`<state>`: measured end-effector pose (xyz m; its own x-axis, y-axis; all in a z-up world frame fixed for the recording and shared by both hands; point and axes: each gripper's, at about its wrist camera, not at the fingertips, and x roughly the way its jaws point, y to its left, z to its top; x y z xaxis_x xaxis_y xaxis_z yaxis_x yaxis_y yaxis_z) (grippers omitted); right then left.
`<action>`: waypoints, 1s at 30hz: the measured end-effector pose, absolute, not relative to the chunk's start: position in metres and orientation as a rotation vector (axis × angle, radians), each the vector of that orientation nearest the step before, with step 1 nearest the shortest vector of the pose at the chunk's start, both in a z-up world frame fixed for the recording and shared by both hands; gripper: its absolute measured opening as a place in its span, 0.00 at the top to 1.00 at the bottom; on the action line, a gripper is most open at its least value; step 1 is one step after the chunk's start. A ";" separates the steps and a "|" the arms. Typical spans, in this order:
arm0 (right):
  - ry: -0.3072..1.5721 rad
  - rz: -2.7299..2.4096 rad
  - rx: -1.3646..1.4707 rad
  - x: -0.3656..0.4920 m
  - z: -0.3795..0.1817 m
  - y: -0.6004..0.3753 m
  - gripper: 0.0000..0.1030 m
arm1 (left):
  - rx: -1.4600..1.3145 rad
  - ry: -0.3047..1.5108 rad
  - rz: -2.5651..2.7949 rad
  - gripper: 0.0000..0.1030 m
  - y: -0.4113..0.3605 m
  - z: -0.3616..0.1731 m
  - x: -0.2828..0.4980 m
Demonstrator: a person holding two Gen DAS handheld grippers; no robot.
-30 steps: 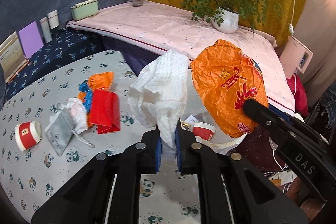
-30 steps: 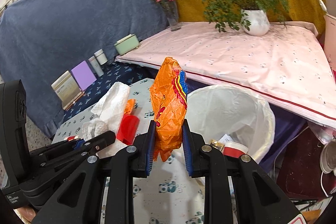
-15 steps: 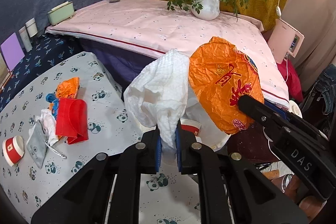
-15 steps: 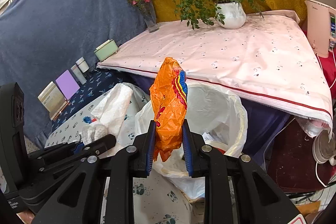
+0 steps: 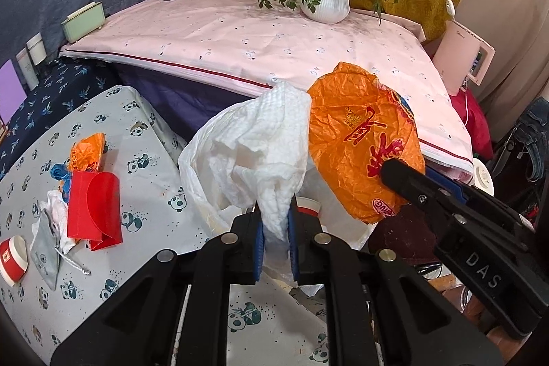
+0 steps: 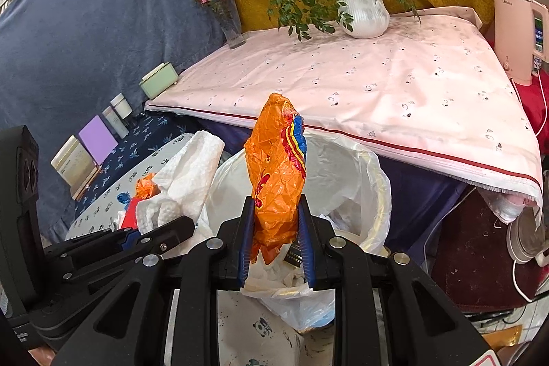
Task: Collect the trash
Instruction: 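Lift and carry the tissue and orange bag over the white bin with both grippers, then open both grippers over the bin to drop tissue and orange bag, then move both grippers back over the table toward the grey pouch and red bag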
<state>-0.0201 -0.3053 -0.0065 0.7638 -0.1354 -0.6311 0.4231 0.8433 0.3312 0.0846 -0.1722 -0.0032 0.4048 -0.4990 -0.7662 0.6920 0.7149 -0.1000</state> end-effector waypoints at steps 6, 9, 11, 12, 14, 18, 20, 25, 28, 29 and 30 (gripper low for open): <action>0.642 -0.325 0.482 -0.016 -0.010 -0.307 0.78 | 0.247 0.874 -0.765 0.88 -0.175 -0.006 0.088; 0.646 -0.328 0.480 -0.013 -0.011 -0.308 0.77 | 0.241 0.879 -0.765 0.88 -0.175 -0.008 0.090; 0.647 -0.331 0.482 -0.012 -0.012 -0.309 0.77 | 0.235 0.875 -0.766 0.84 -0.175 -0.009 0.091; 0.645 -0.331 0.484 -0.011 -0.012 -0.310 0.75 | 0.225 0.860 -0.764 0.72 -0.174 -0.009 0.092; 0.637 -0.335 0.487 -0.009 -0.013 -0.312 0.71 | 0.208 0.792 -0.718 0.44 -0.169 -0.006 0.091; 0.622 -0.348 0.501 -0.009 -0.011 -0.319 0.60 | 0.207 0.780 -0.692 0.36 -0.163 -0.005 0.098; 0.616 -0.352 0.495 -0.009 -0.008 -0.320 0.60 | 0.197 0.785 -0.672 0.36 -0.159 -0.006 0.102; 0.617 -0.345 0.489 -0.010 -0.006 -0.317 0.59 | 0.170 0.813 -0.656 0.36 -0.149 -0.007 0.106; 0.623 -0.335 0.484 -0.010 -0.005 -0.311 0.56 | 0.173 0.818 -0.646 0.36 -0.144 -0.007 0.104; 0.624 -0.333 0.481 -0.010 -0.005 -0.309 0.55 | 0.175 0.818 -0.639 0.36 -0.142 -0.007 0.104; 0.625 -0.329 0.477 -0.010 -0.004 -0.307 0.55 | 0.174 0.821 -0.636 0.36 -0.140 -0.006 0.104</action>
